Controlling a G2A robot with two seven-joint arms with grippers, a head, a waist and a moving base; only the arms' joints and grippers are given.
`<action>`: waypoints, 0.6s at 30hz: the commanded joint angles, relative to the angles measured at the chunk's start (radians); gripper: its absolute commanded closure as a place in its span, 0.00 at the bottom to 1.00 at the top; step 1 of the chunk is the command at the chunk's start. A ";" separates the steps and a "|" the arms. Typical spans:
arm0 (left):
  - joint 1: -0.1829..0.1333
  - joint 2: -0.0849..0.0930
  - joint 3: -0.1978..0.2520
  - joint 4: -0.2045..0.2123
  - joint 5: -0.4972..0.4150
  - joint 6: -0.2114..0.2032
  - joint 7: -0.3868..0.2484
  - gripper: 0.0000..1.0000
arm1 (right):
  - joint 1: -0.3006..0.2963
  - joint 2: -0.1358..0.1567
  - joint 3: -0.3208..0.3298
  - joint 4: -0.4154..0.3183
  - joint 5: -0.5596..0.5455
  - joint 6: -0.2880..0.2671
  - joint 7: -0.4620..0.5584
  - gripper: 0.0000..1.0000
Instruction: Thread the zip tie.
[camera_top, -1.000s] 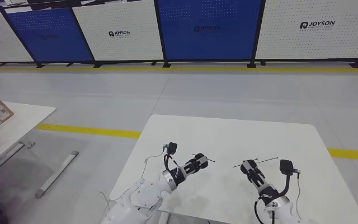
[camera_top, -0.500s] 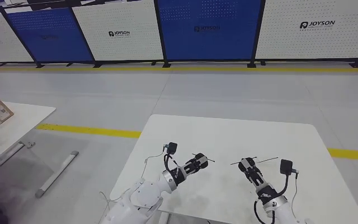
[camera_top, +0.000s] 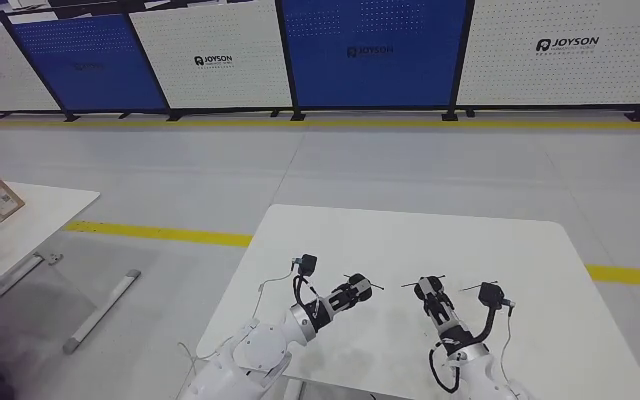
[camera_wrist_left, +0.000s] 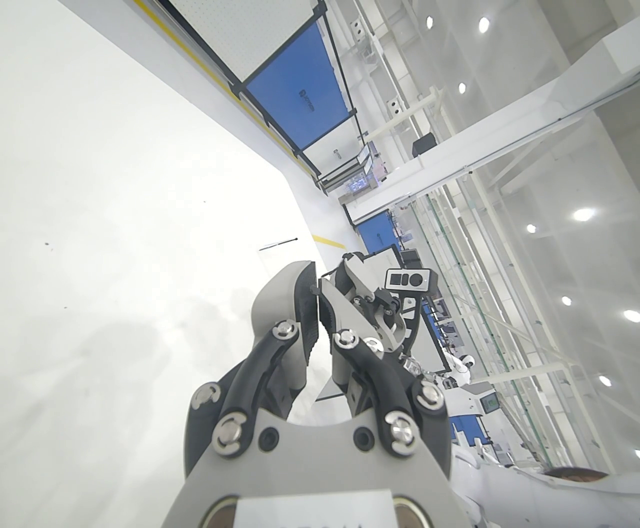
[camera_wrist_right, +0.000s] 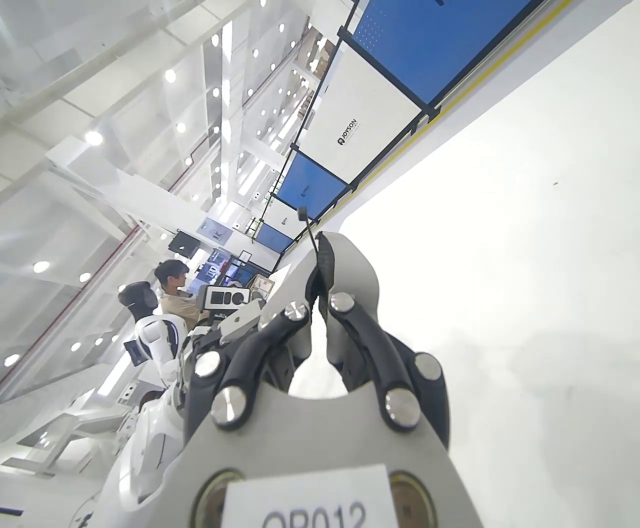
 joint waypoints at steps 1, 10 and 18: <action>0.000 0.000 0.000 0.000 0.000 0.000 0.000 1.00 | 0.000 0.000 0.000 0.000 0.000 0.000 0.000 1.00; 0.000 0.000 0.000 0.000 0.000 0.000 0.000 1.00 | -0.006 -0.013 -0.024 0.032 -0.022 -0.073 -0.029 1.00; 0.000 0.000 0.000 0.000 0.000 0.000 0.000 1.00 | 0.007 -0.032 -0.076 0.043 -0.097 -0.040 -0.077 1.00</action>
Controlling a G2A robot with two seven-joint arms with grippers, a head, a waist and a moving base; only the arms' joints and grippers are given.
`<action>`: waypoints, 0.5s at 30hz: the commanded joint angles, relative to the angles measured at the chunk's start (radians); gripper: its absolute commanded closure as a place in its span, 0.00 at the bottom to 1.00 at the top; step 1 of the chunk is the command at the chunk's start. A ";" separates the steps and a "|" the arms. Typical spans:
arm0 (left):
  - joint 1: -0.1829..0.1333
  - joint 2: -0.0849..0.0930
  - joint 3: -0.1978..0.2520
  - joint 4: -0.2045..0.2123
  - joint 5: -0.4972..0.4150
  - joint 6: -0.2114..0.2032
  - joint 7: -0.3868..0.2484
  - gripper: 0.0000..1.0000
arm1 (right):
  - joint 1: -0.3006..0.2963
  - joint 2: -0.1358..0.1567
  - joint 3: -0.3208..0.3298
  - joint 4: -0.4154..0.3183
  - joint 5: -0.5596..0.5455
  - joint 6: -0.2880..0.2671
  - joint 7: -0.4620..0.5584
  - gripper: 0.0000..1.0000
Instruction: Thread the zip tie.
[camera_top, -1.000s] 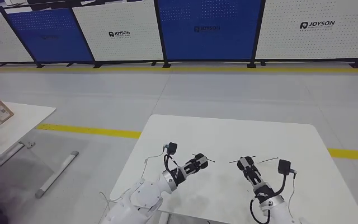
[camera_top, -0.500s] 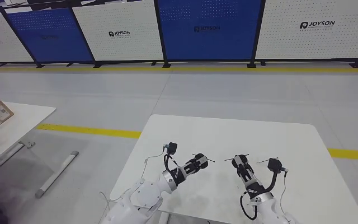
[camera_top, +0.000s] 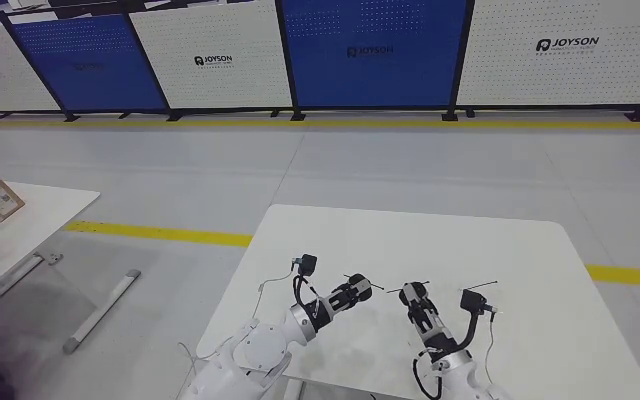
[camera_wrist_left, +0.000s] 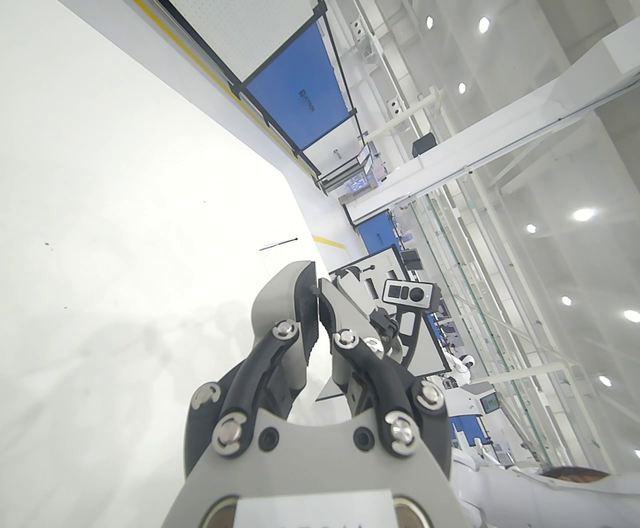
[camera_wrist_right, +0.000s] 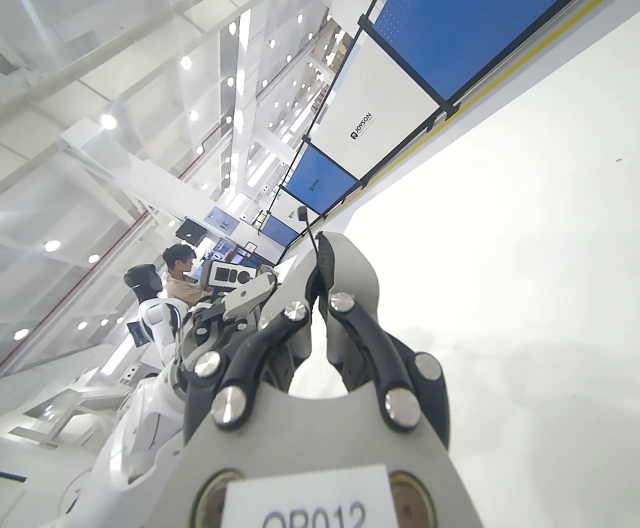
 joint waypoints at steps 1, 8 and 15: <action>0.000 0.000 0.000 0.000 0.000 0.000 0.000 1.00 | 0.000 0.000 0.001 0.000 0.001 0.001 0.001 1.00; 0.000 0.000 0.000 0.000 0.000 0.000 0.000 1.00 | -0.003 -0.001 0.004 -0.002 0.014 -0.004 0.005 1.00; 0.000 0.000 0.000 0.000 0.000 0.000 0.000 1.00 | -0.011 -0.004 0.043 -0.003 0.093 -0.046 0.050 1.00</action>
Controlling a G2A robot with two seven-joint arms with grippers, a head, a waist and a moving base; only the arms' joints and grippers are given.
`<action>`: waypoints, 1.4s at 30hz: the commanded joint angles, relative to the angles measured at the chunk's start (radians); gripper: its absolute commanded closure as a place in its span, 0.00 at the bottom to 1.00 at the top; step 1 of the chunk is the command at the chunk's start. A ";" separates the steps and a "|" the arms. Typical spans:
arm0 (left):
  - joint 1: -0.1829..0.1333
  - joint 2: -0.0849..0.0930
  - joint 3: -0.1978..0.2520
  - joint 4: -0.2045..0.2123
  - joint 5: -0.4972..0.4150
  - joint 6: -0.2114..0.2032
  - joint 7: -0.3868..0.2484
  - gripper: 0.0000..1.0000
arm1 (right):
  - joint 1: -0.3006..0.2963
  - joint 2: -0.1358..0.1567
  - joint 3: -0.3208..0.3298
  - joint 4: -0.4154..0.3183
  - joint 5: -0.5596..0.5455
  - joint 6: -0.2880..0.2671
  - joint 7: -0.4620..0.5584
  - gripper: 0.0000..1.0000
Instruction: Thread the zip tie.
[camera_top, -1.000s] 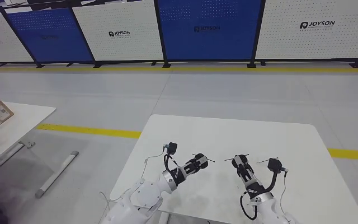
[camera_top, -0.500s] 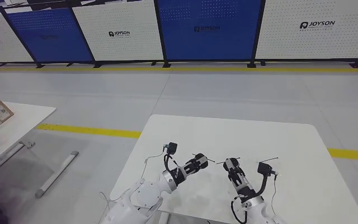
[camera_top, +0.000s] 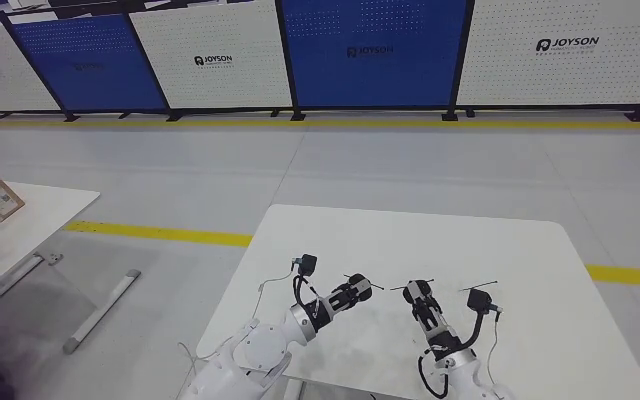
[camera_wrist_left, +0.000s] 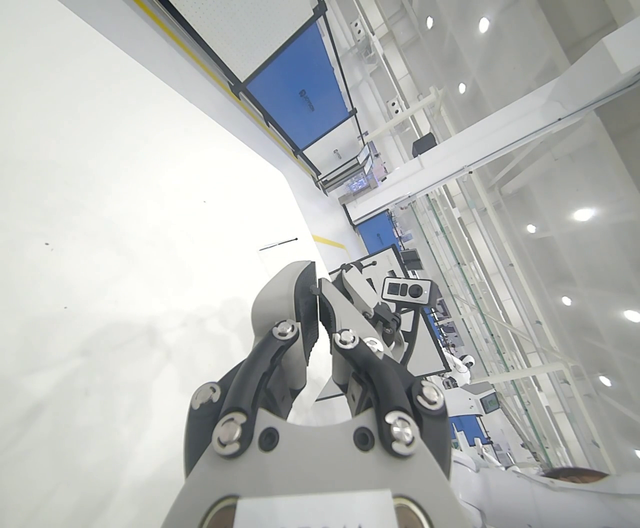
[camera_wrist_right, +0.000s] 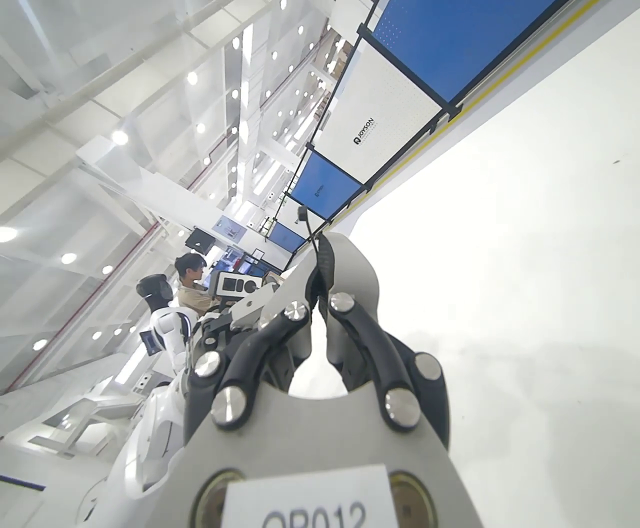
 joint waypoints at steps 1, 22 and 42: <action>0.000 0.000 0.000 0.000 0.000 0.000 0.000 1.00 | 0.001 -0.001 0.006 0.002 0.007 -0.001 0.009 1.00; 0.000 0.000 0.000 0.000 0.000 0.000 0.000 1.00 | 0.023 -0.021 -0.005 0.020 -0.007 0.019 0.026 1.00; 0.000 0.000 0.000 0.000 0.000 0.000 0.000 1.00 | 0.011 -0.037 0.018 0.028 -0.001 -0.005 0.053 1.00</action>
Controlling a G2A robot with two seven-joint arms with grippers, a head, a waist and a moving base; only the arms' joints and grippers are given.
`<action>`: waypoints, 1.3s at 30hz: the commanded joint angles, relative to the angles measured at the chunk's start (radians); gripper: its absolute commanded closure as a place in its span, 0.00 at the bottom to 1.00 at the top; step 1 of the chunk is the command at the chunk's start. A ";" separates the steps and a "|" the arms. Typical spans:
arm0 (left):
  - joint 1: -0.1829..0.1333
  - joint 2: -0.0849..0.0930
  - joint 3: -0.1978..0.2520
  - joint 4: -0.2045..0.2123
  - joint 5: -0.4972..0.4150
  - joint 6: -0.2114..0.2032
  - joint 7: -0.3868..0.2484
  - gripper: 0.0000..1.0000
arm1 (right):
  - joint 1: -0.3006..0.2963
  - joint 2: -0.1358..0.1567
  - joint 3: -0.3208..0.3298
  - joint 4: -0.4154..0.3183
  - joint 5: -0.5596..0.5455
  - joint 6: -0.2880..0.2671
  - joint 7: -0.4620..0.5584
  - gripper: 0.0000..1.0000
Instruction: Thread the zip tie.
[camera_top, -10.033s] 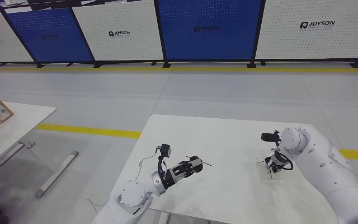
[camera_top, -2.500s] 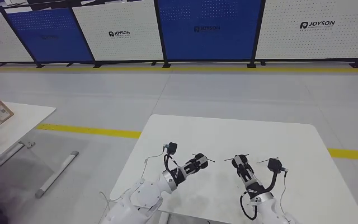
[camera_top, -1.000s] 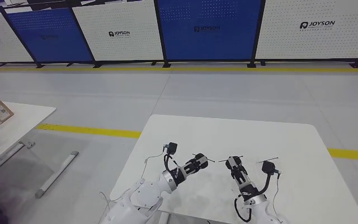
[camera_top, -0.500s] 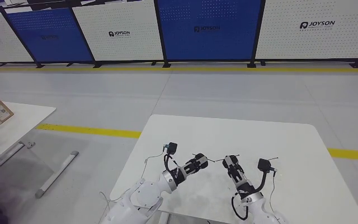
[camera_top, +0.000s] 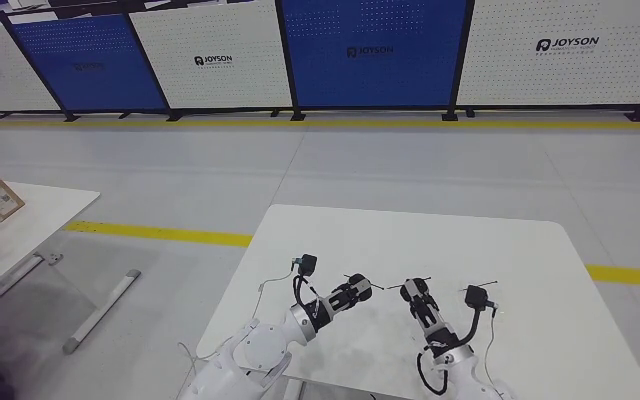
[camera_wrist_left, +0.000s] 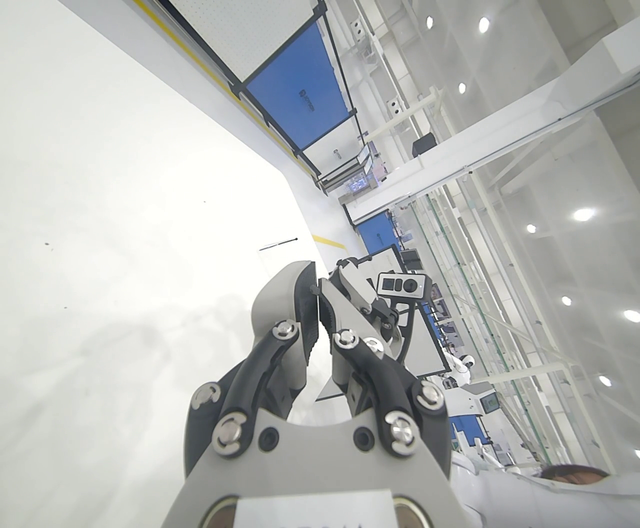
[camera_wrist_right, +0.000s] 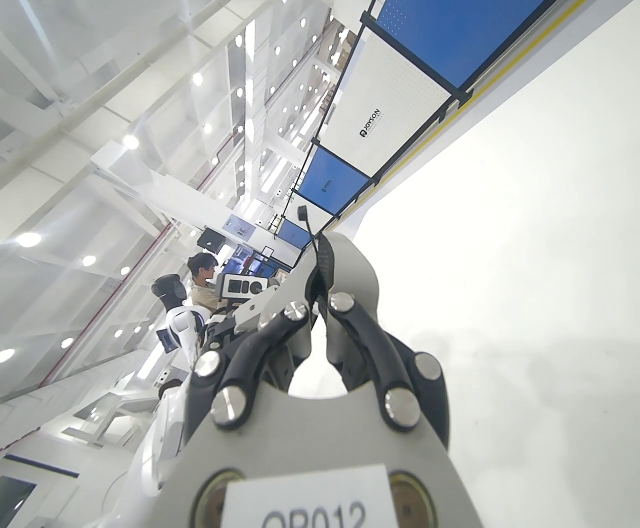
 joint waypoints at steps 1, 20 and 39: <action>0.000 0.000 0.000 0.000 0.000 0.000 0.000 1.00 | 0.004 -0.002 -0.003 0.003 -0.003 0.005 0.004 1.00; 0.000 0.000 0.000 0.000 0.000 0.000 0.000 1.00 | -0.005 -0.016 0.014 -0.007 -0.012 0.016 0.022 1.00; 0.000 0.000 0.000 0.000 0.000 0.000 0.000 1.00 | -0.007 -0.029 0.017 -0.012 -0.036 0.041 0.046 1.00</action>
